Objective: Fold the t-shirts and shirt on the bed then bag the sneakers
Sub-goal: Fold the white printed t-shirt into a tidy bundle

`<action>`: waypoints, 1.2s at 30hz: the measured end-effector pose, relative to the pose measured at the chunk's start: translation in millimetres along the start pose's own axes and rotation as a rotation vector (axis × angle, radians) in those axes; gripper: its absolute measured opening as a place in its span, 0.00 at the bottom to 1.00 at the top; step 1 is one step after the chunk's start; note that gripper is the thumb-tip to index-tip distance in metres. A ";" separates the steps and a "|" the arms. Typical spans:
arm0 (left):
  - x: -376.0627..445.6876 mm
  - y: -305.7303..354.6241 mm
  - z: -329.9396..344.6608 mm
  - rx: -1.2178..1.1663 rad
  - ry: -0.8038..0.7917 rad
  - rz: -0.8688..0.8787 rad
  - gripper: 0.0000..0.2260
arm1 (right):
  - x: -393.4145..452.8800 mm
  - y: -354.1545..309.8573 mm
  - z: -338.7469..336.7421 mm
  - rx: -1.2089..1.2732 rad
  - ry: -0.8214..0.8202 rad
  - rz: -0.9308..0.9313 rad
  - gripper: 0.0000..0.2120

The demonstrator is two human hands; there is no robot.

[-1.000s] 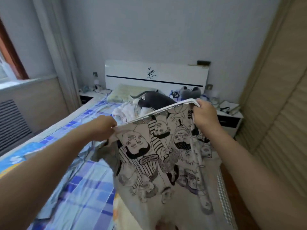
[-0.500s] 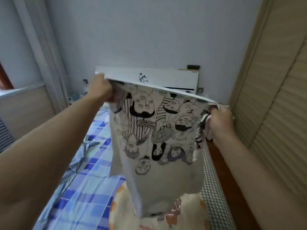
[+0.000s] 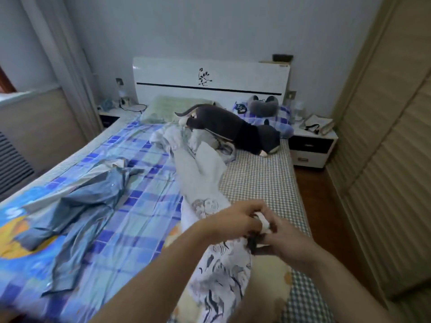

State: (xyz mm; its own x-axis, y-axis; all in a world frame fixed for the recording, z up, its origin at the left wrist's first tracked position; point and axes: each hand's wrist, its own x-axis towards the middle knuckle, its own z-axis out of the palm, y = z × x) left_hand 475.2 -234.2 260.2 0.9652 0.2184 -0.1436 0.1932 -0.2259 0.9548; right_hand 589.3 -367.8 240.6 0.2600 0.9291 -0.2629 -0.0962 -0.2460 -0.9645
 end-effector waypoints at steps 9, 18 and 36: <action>-63.7 -116.2 82.2 -0.248 0.651 -0.210 0.19 | 19.3 71.6 43.4 0.081 0.322 0.149 0.03; -75.7 -96.8 63.9 0.055 0.884 -0.057 0.09 | 21.2 39.2 48.6 -0.649 0.283 -0.306 0.10; -88.6 -48.8 41.9 0.369 0.807 0.001 0.08 | -4.6 6.9 58.7 -0.637 -0.123 -0.254 0.18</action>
State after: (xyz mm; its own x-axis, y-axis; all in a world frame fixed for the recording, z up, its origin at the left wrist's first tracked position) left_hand 387.7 -282.3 215.5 0.5738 0.7894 0.2180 0.3713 -0.4880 0.7899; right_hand 531.1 -357.5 236.6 0.0854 0.9946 -0.0591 0.5450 -0.0963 -0.8329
